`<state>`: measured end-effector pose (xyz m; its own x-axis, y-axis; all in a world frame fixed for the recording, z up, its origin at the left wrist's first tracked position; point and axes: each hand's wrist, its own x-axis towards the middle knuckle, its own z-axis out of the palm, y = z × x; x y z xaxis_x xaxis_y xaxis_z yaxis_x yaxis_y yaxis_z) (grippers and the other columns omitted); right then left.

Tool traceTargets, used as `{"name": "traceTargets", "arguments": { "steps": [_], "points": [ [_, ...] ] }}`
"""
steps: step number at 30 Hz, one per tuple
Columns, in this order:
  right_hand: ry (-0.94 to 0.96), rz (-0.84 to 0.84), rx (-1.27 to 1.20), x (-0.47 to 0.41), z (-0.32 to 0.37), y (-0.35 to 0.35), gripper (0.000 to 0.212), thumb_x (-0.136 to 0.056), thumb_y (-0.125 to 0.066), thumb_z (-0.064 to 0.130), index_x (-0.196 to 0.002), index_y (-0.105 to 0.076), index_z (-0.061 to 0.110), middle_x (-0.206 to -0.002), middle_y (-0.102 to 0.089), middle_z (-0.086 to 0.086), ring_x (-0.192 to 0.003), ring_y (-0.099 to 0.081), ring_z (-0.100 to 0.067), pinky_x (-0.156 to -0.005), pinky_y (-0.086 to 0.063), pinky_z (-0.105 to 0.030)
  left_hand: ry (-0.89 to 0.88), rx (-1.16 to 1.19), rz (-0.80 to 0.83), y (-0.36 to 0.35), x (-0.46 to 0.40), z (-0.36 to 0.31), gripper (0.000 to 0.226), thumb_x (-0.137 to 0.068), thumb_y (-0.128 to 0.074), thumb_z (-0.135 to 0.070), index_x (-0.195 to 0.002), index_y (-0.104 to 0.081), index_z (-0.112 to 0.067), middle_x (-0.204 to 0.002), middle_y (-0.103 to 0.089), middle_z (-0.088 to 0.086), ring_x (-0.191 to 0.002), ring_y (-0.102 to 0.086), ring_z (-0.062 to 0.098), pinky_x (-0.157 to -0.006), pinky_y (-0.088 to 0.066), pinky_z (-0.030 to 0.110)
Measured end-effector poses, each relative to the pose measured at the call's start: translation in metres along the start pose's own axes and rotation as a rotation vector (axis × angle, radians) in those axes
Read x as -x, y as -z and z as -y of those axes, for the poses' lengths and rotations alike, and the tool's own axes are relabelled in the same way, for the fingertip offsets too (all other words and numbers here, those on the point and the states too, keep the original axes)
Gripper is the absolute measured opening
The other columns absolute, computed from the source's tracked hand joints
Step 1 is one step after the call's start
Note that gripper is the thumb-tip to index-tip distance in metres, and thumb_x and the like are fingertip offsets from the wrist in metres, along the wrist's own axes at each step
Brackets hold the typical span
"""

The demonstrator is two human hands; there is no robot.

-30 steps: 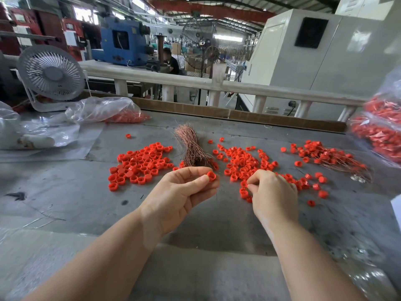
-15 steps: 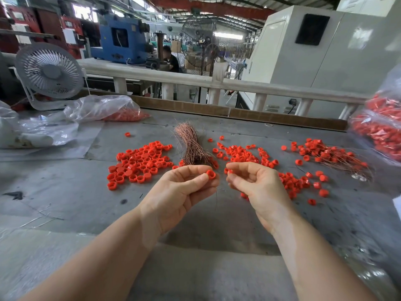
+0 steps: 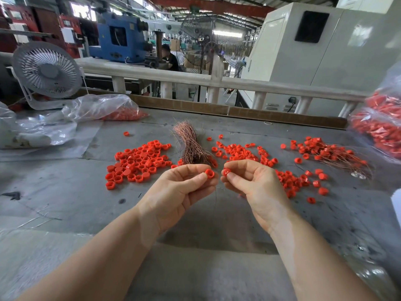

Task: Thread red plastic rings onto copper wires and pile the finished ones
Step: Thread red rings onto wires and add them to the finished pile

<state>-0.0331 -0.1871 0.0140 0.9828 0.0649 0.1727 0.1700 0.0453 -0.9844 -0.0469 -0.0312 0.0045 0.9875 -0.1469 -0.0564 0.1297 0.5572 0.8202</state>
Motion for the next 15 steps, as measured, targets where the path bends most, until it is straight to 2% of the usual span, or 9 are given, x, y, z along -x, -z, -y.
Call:
{"name": "traceTargets", "arguments": {
  "steps": [3, 8, 15],
  "points": [
    [0.008, -0.012, -0.004, -0.0010, 0.0005, 0.0010, 0.019, -0.085, -0.060, -0.004, -0.080, -0.060, 0.014, -0.077, -0.068, -0.012, -0.059, -0.065, -0.008, -0.047, -0.042, -0.008, 0.005, -0.003, -0.001, 0.0008, -0.0012, 0.0001, 0.016, -0.066, -0.061, -0.003, -0.080, -0.068, -0.002, -0.078, -0.071, 0.015, -0.069, -0.070, 0.016, -0.062, -0.057, 0.023],
    [0.015, 0.015, 0.018, -0.0023, -0.0007, 0.0012, 0.021, -0.084, -0.062, -0.004, -0.077, -0.060, 0.016, -0.073, -0.070, -0.006, -0.063, -0.066, -0.010, -0.051, -0.046, -0.014, 0.007, -0.007, 0.010, 0.0012, -0.0027, -0.0001, 0.013, -0.067, -0.062, -0.003, -0.073, -0.073, -0.005, -0.077, -0.071, 0.015, -0.068, -0.070, 0.016, -0.061, -0.057, 0.022],
    [0.080, 0.056, 0.050, 0.0001, 0.0007, -0.0004, 0.019, -0.084, -0.062, -0.002, -0.083, -0.067, 0.017, -0.069, -0.068, 0.002, -0.061, -0.064, -0.005, -0.051, -0.044, -0.012, 0.006, -0.004, 0.020, 0.0013, -0.0030, -0.0001, 0.018, -0.068, -0.061, -0.003, -0.085, -0.067, -0.001, -0.077, -0.071, 0.014, -0.067, -0.070, 0.016, -0.063, -0.057, 0.023]
  ]
}}
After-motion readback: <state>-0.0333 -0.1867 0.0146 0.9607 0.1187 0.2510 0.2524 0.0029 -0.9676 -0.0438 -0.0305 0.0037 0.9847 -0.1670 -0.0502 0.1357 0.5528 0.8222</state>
